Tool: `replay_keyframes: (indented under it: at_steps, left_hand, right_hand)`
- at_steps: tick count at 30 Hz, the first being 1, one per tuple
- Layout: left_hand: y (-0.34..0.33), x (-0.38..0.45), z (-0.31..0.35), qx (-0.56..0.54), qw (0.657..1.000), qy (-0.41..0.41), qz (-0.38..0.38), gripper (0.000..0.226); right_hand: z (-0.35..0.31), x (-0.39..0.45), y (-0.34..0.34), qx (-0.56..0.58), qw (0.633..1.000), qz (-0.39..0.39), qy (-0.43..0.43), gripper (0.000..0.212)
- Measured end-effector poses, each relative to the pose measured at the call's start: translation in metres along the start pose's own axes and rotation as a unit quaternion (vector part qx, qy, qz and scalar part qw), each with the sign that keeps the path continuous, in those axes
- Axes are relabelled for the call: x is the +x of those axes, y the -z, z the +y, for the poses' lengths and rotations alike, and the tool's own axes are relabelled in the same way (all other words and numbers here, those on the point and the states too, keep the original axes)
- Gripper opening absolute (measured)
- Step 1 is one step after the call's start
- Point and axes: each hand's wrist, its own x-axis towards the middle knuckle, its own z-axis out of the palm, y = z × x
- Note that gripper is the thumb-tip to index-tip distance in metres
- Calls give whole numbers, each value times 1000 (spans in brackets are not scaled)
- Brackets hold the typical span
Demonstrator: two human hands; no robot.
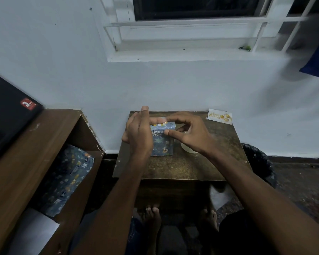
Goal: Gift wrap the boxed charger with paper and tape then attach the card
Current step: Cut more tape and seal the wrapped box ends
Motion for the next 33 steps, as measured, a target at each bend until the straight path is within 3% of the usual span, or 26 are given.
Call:
replay_keyframes:
  at_steps: [6,10,17,21,33]
  left_hand:
    - [-3,-3,4,-2,999,1,32,60]
    - [-3,0,-2,-28,1000,12,-2,37]
    - [-4,-6,-1,-85,996,8,-13,42]
    - [-1,-5,0,-135,990,43,2,60]
    - [-8,-8,-1,0,999,6,37,47]
  right_hand:
    - [-5,0,-4,66,996,26,-45,17]
    - [-10,0,-4,100,991,36,-83,24]
    - [-10,0,-3,135,986,25,-97,30]
    - [-10,-2,-6,139,986,23,-86,29]
    - [-16,-2,-8,159,979,44,-117,27]
